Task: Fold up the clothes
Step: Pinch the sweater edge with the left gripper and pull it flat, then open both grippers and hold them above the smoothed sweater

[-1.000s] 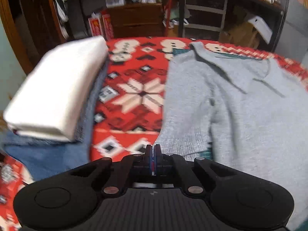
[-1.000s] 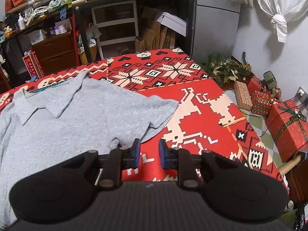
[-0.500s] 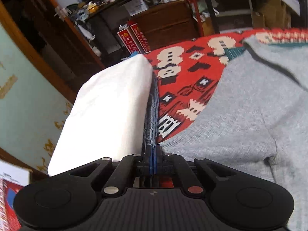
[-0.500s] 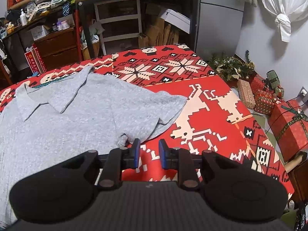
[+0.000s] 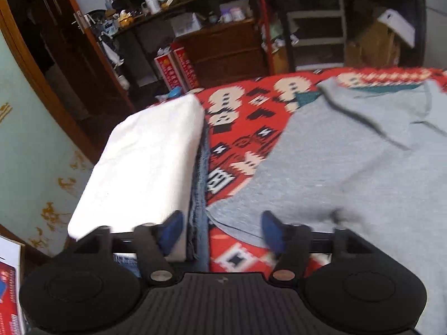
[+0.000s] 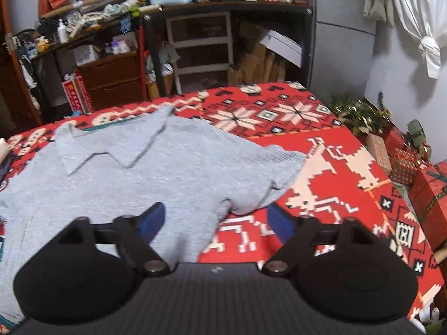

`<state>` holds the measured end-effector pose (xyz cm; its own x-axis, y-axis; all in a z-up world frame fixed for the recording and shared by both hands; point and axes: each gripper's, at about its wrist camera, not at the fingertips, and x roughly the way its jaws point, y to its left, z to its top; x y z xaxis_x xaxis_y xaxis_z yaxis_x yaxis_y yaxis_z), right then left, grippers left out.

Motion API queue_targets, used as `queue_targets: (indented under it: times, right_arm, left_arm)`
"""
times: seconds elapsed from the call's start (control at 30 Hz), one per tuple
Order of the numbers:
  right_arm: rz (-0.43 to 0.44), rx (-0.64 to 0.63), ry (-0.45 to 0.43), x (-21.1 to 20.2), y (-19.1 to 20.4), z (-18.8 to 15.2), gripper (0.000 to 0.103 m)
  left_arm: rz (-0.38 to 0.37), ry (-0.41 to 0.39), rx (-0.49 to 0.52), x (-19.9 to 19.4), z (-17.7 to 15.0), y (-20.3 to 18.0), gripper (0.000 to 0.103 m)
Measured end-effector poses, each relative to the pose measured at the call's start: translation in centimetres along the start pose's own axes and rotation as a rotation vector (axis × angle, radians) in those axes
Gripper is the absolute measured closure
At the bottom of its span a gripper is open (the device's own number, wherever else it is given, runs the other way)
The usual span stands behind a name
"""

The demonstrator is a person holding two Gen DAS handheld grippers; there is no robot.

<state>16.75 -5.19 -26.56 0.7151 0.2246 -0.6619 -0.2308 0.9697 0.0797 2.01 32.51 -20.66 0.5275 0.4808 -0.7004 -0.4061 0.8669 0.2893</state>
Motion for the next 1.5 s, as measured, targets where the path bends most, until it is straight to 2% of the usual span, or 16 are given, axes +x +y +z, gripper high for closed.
queue_targets:
  times: [0.07, 0.17, 0.33, 0.53, 0.7, 0.83, 0.97, 1.37, 1.5]
  right_arm:
    - [0.021, -0.027, 0.0, -0.2, 1.0, -0.4, 0.006]
    - [0.049, -0.098, -0.002, -0.4, 3.0, -1.5, 0.001]
    - [0.096, -0.18, 0.029, -0.3, 5.8, -3.2, 0.001]
    - [0.142, -0.254, 0.067, 0.3, 7.5, -5.0, 0.001]
    - [0.166, -0.279, 0.134, 1.6, 8.0, -6.5, 0.001]
    - [0.164, -0.255, 0.14, 1.9, 7.9, -7.3, 0.0]
    - [0.151, -0.248, 0.141, 2.0, 7.9, -7.4, 0.0]
    - [0.129, -0.228, 0.146, 2.1, 8.1, -7.1, 0.0]
    - [0.13, -0.229, 0.11, 1.9, 8.0, -7.8, 0.0]
  left_arm:
    - [-0.02, -0.04, -0.019, -1.8, -0.4, -0.4, 0.019]
    - [-0.117, -0.07, -0.045, -4.3, -0.8, -1.8, 0.012]
    - [-0.269, -0.055, -0.03, -6.2, -1.8, -6.1, 0.012]
    - [-0.359, -0.05, 0.02, -6.4, -3.9, -10.5, 0.012]
    - [-0.369, -0.012, 0.032, -5.3, -4.9, -11.3, 0.012]
    - [-0.376, 0.018, 0.041, -4.4, -5.6, -11.9, 0.011]
    - [-0.381, 0.037, 0.037, -3.7, -6.1, -12.2, 0.0]
    - [-0.376, -0.004, 0.027, -3.7, -6.3, -12.4, 0.0]
    - [-0.372, -0.029, 0.015, -3.9, -6.8, -12.4, 0.0]
